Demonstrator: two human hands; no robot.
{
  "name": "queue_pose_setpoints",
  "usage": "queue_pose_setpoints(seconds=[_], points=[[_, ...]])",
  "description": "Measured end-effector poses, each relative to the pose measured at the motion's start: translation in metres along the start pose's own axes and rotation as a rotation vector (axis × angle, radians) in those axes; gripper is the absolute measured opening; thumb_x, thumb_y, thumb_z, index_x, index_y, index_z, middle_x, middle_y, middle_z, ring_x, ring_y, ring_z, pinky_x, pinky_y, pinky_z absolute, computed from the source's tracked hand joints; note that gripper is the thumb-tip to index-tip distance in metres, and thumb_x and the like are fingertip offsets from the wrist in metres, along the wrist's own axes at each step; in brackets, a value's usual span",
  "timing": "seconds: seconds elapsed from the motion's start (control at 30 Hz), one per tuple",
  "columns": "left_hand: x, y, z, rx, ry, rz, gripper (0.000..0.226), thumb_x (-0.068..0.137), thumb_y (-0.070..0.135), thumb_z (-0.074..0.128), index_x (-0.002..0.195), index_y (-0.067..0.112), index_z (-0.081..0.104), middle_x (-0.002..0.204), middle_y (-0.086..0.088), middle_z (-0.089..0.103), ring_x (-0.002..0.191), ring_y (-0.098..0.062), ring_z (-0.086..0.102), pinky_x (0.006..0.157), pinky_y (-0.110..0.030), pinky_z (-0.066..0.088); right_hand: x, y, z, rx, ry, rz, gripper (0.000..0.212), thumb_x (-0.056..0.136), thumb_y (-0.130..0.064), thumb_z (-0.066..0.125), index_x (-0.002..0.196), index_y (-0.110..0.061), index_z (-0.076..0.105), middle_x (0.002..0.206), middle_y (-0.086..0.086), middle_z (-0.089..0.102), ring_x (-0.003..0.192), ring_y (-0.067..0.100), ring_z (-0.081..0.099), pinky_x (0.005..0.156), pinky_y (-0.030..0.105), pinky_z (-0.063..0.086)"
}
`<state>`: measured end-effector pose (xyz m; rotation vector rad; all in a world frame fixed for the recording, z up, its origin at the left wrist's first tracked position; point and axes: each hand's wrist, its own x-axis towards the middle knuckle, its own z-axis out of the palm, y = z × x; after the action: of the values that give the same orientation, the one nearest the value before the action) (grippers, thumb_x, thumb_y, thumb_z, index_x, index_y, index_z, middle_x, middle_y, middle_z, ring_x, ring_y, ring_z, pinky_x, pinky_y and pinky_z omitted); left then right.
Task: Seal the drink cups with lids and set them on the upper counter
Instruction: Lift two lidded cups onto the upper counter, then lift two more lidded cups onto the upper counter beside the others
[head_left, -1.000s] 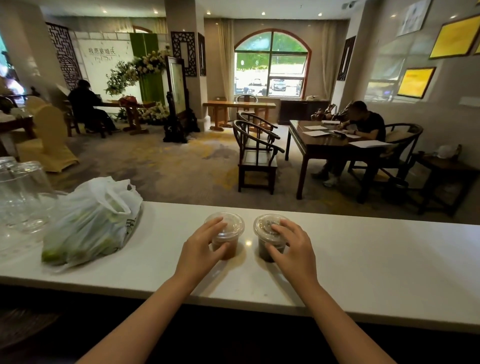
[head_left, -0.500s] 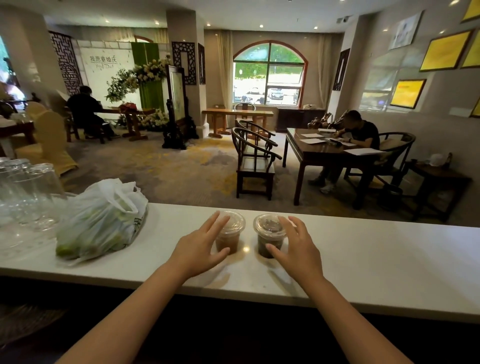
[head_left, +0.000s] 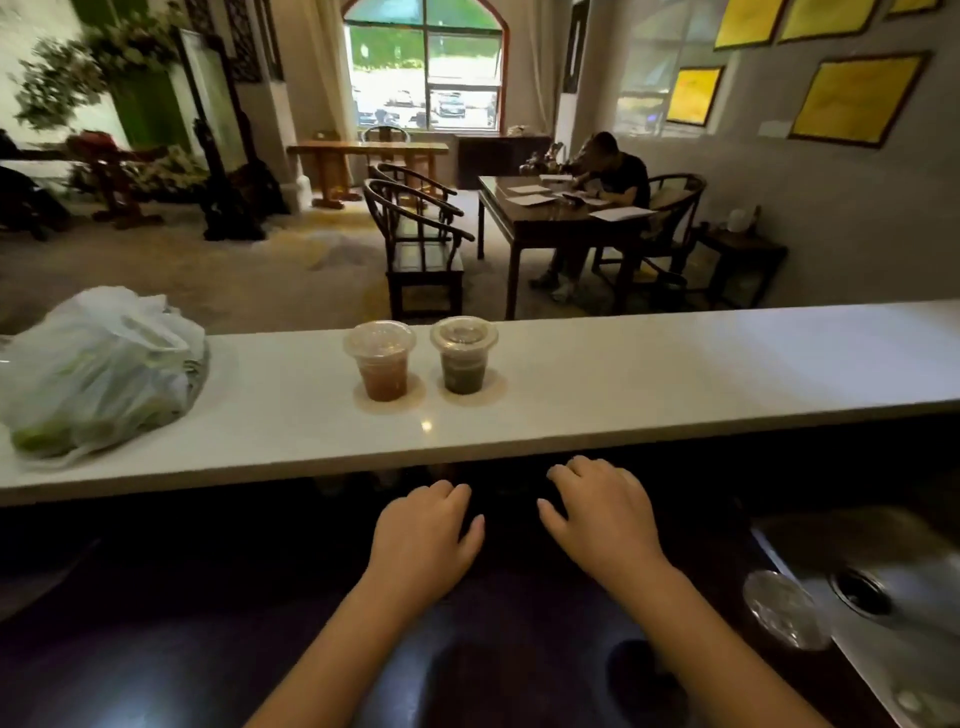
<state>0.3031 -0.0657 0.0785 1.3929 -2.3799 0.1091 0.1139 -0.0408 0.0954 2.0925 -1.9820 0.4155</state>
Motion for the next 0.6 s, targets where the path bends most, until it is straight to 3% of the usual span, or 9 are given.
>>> queue_pose_setpoints(seconds=[0.13,0.27,0.37,0.5,0.6], points=[[-0.023,0.033,0.038,-0.039,-0.029,0.052,0.038,0.074,0.043,0.040,0.079,0.017,0.067,0.063,0.003,0.063,0.050,-0.017,0.061,0.036,-0.027,0.042,-0.055,0.027,0.012,-0.027,-0.020,0.078,0.025,0.060,-0.033,0.081,0.073,-0.017,0.068,0.068,0.000,0.064,0.061,0.021,0.061,0.052,0.032,0.047],[-0.032,0.079,0.057,-0.116,-0.041,0.104,0.036,0.076,0.041,0.045,0.089,0.015,0.067,0.070,0.001,0.064,0.054,-0.018,0.061,0.041,-0.029,0.048,-0.101,0.077,0.016,-0.020,-0.002,0.140,0.032,0.056,-0.026,0.085,0.080,-0.013,0.070,0.073,0.002,0.066,0.063,0.024,0.063,0.055,0.034,0.049],[-0.032,0.114,0.071,-0.142,-0.068,0.127,0.046,0.076,0.043,0.042,0.103,0.014,0.066,0.086,-0.001,0.068,0.066,-0.020,0.064,0.053,-0.031,0.053,-0.123,0.121,0.023,0.013,-0.013,0.173,0.036,0.053,-0.020,0.086,0.083,-0.012,0.070,0.077,0.003,0.066,0.066,0.026,0.063,0.055,0.036,0.050],[-0.039,0.168,0.101,-0.121,-0.087,0.042,0.059,0.072,0.050,0.045,0.120,0.017,0.058,0.115,-0.005,0.065,0.098,-0.022,0.064,0.083,-0.045,0.051,-0.147,0.182,0.038,0.058,-0.026,0.179,0.047,0.053,-0.021,0.086,0.095,-0.009,0.069,0.094,0.008,0.068,0.085,0.031,0.065,0.065,0.041,0.054],[-0.045,0.212,0.125,-0.092,-0.109,-0.006,0.064,0.067,0.055,0.047,0.121,0.021,0.054,0.122,-0.007,0.062,0.105,-0.024,0.062,0.086,-0.052,0.047,-0.157,0.223,0.047,0.060,-0.031,0.151,0.058,0.048,-0.024,0.088,0.100,-0.010,0.067,0.100,0.010,0.068,0.089,0.032,0.064,0.065,0.038,0.054]])
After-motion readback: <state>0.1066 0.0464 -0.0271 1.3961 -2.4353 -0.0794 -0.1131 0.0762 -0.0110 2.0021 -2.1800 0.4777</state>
